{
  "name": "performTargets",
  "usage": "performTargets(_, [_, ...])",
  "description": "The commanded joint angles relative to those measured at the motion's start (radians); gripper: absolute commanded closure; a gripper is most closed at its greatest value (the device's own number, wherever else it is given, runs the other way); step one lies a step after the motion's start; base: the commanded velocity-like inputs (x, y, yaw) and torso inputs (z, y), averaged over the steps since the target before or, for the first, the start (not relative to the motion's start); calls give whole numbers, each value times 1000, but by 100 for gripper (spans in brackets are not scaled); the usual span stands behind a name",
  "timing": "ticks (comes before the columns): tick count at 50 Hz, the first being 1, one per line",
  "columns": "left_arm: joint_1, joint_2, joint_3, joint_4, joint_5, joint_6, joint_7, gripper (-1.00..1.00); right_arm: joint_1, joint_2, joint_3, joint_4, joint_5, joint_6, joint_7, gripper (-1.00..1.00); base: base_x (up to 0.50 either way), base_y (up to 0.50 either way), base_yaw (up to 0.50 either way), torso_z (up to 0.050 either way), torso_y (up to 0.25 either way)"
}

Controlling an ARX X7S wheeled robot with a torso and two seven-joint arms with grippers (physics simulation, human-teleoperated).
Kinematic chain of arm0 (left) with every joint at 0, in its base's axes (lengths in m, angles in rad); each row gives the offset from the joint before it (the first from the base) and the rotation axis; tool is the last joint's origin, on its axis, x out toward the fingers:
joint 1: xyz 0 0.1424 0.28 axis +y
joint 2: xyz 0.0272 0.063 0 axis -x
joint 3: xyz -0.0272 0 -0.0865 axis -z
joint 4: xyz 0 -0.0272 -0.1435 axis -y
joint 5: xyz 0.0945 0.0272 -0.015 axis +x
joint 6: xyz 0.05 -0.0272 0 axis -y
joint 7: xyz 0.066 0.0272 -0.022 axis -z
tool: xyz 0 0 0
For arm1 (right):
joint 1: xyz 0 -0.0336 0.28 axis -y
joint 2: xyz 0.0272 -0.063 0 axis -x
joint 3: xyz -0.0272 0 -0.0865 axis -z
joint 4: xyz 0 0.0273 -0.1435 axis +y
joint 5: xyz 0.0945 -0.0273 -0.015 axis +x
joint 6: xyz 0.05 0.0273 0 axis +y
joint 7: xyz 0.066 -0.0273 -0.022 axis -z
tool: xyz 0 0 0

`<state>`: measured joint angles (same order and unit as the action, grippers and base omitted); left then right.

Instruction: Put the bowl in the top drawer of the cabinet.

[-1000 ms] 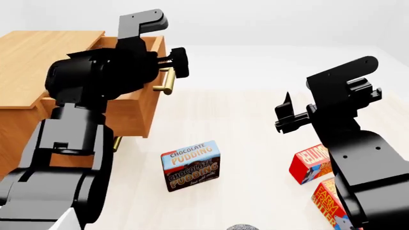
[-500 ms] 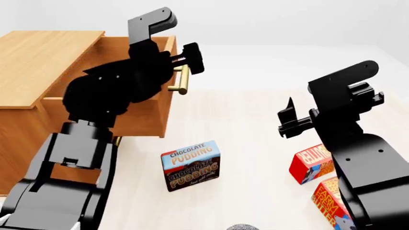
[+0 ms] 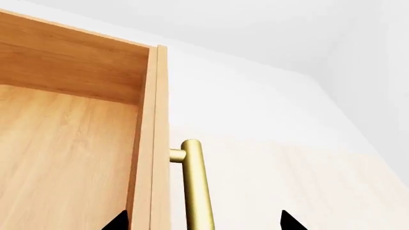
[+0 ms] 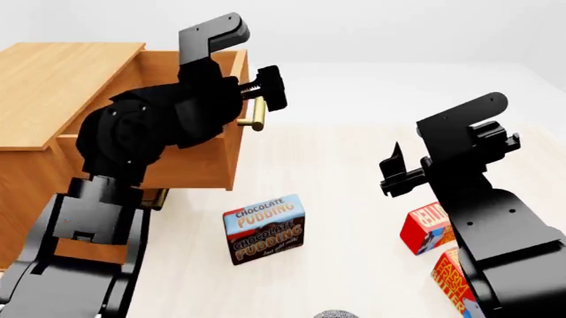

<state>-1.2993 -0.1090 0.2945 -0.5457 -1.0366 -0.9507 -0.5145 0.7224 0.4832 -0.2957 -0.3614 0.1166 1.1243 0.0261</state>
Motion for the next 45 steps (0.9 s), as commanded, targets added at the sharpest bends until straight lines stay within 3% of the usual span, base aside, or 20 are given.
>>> performTargets(1, [73, 86, 75, 133, -579, -128, 31, -100, -14, 8, 10, -10, 4, 3, 1, -100, 0, -4, -8, 0, 0])
performTargets(15, [41, 23, 148, 398, -383, -10, -158, -100, -22, 17, 25, 2, 9, -10, 0, -100, -6, -4, -7, 0, 1])
performTargets(28, [84, -31, 183, 631, -236, 106, -183, -100, -22, 12, 22, 16, 9, -20, 5, -100, -2, -4, -7, 0, 4])
performTargets(37, [123, -65, 208, 823, -230, 103, -236, -100, -30, 8, 22, 33, 10, -39, 7, -100, 0, -1, -3, 0, 1])
performTargets(45, [142, -110, 281, 1014, -84, 124, -291, -100, -28, 3, 17, 44, 10, -47, 9, -100, 0, 0, 0, 0, 0])
